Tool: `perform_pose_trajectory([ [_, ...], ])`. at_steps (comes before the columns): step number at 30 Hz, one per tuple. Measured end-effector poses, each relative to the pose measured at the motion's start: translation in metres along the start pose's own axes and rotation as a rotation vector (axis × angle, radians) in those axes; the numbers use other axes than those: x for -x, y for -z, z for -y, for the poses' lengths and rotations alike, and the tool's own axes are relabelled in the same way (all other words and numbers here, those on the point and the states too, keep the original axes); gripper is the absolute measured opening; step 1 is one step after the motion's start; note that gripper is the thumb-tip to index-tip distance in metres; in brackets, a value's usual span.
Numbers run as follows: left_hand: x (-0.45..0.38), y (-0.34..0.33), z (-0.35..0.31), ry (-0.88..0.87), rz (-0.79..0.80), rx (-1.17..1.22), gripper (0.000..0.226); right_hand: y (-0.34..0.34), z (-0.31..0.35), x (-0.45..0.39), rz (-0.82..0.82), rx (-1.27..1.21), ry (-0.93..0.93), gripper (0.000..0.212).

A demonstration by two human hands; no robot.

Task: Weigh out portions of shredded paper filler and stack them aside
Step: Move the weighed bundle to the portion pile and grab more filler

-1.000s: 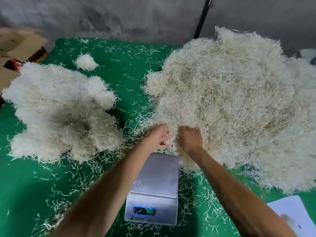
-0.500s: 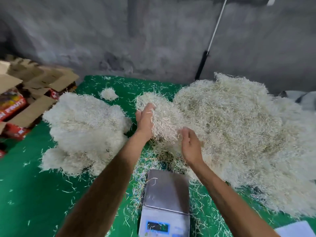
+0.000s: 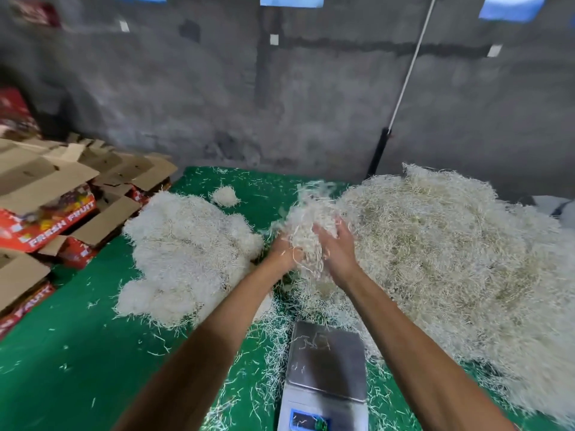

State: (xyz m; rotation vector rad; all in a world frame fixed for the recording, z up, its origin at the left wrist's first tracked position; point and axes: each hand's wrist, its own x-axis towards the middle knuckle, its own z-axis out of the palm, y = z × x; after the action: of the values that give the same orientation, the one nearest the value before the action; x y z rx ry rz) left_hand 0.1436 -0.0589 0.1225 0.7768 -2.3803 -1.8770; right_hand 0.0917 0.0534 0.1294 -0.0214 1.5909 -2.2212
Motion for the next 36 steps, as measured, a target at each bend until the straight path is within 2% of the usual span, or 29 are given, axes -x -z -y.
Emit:
perform_pose_trajectory([
  [3, 0.004, 0.015, 0.012, 0.073, 0.162, 0.44, 0.044, 0.019, 0.028, -0.004, -0.158, -0.007, 0.188, 0.068],
  [5, 0.003, 0.021, 0.022, 0.099, 0.169, 0.665, 0.051, 0.041, 0.055, -0.013, -0.209, -0.157, 0.147, 0.057],
  [6, 0.003, 0.021, 0.024, 0.11, 0.185, 0.728, 0.062, 0.05, 0.065, -0.016, -0.222, -0.145, 0.139, 0.063],
  [7, 0.001, 0.019, 0.025, 0.125, 0.243, 0.782, 0.072, 0.055, 0.071, -0.018, -0.242, -0.067, 0.158, 0.069],
  [9, 0.007, 0.008, 0.017, 0.144, 0.394, 0.905, 0.085, 0.05, 0.063, -0.013, -0.228, 0.24, 0.209, 0.08],
  [11, 0.013, -0.008, 0.002, 0.096, 0.449, 0.929, 0.092, 0.04, 0.042, 0.002, -0.058, 0.504, 0.261, 0.084],
  [12, 0.015, -0.017, -0.004, 0.081, 0.435, 0.858, 0.098, 0.038, 0.033, 0.01, 0.049, 0.607, 0.245, 0.083],
  [14, 0.013, -0.027, -0.008, 0.121, 0.289, 0.691, 0.104, 0.041, 0.016, 0.018, 0.209, 0.732, 0.214, 0.082],
  [16, 0.004, -0.021, -0.001, 0.163, 0.157, 0.741, 0.087, 0.053, 0.01, 0.013, 0.22, 0.821, 0.226, 0.072],
  [18, 0.001, 0.0, 0.007, 0.172, 0.137, 0.856, 0.081, 0.071, 0.011, 0.002, 0.104, 0.916, 0.318, 0.045],
  [19, -0.001, 0.013, 0.01, 0.179, 0.13, 0.863, 0.079, 0.083, 0.011, -0.005, 0.011, 0.881, 0.348, 0.04],
  [21, -0.006, 0.039, 0.018, 0.202, 0.097, 0.848, 0.07, 0.105, 0.01, -0.015, -0.188, 0.745, 0.337, 0.044],
  [24, -0.009, 0.062, 0.031, 0.292, -0.045, 0.792, 0.087, 0.122, 0.01, -0.03, -0.336, 0.704, 0.273, 0.049],
  [27, -0.009, 0.07, 0.04, 0.245, -0.054, 0.992, 0.055, 0.124, 0.007, -0.04, -0.419, 0.621, 0.116, 0.066],
  [28, -0.008, 0.072, 0.041, 0.248, -0.061, 1.031, 0.05, 0.125, 0.004, -0.038, -0.416, 0.625, 0.065, 0.07],
  [31, -0.006, 0.069, 0.035, 0.261, -0.145, 0.984, 0.053, 0.117, -0.007, -0.025, -0.263, 0.894, 0.022, 0.079],
  [33, -0.005, 0.062, 0.028, 0.271, -0.185, 0.887, 0.055, 0.092, -0.015, -0.007, -0.016, 0.942, 0.073, 0.091],
  [35, 0.003, 0.049, 0.015, 0.243, -0.191, 0.647, 0.057, 0.06, -0.024, 0.008, 0.269, 0.956, 0.131, 0.108],
  [36, 0.006, 0.043, 0.012, 0.232, -0.166, 0.487, 0.058, 0.046, -0.031, 0.013, 0.349, 1.012, 0.146, 0.112],
])
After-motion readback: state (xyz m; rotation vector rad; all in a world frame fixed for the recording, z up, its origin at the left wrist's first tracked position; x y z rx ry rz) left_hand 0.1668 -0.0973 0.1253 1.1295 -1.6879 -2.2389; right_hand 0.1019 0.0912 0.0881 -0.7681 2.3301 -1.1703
